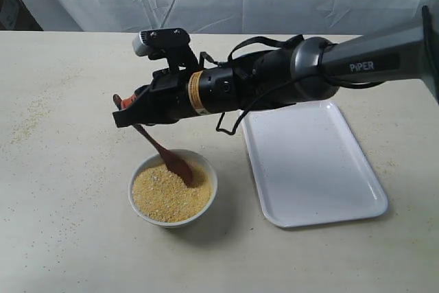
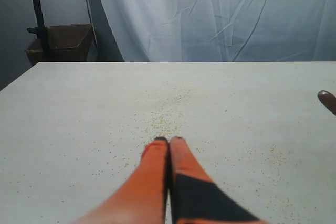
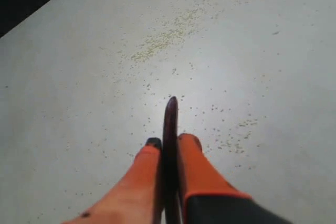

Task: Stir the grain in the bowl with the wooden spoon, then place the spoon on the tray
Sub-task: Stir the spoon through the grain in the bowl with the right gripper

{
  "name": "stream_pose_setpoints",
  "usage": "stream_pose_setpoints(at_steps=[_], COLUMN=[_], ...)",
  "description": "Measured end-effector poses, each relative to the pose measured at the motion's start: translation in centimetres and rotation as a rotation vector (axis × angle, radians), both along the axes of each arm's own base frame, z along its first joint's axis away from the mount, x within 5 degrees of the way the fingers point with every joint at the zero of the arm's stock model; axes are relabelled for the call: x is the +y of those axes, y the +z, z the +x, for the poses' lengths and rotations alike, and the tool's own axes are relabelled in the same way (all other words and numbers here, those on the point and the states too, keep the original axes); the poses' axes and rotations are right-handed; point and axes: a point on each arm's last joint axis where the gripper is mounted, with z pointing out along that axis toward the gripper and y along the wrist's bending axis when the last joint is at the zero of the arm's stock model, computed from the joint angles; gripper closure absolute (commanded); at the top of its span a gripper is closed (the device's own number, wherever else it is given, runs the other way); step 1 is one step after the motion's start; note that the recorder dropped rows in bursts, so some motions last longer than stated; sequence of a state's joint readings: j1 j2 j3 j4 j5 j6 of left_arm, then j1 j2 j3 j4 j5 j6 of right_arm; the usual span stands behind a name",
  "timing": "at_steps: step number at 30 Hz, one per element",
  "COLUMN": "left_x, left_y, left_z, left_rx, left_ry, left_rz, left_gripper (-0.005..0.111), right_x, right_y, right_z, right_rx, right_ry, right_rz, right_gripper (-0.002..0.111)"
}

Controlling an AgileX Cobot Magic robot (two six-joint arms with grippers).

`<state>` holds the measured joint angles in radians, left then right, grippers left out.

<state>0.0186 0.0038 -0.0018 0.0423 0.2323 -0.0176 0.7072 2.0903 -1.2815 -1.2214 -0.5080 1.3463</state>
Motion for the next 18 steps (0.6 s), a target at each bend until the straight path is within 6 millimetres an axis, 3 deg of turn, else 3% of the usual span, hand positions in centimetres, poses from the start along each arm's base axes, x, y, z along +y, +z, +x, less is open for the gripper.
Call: stream_pose_setpoints(at_steps=[3, 11, 18], left_x=[0.0, 0.0, 0.0], left_y=[0.0, 0.0, 0.0], left_z=[0.0, 0.0, 0.0], left_rx=[0.000, 0.000, 0.000], left_ry=[0.000, 0.000, 0.000], left_rz=[0.000, 0.000, 0.000], left_gripper=[0.107, 0.107, 0.107], right_x=[0.3, 0.0, -0.4], right_y=[0.3, 4.4, 3.2], right_z=[-0.4, -0.8, -0.3], right_rx=[0.009, -0.065, -0.104], right_ry=[0.019, 0.026, -0.008], right_rz=[0.022, 0.082, -0.025], right_gripper=[0.109, 0.109, 0.109])
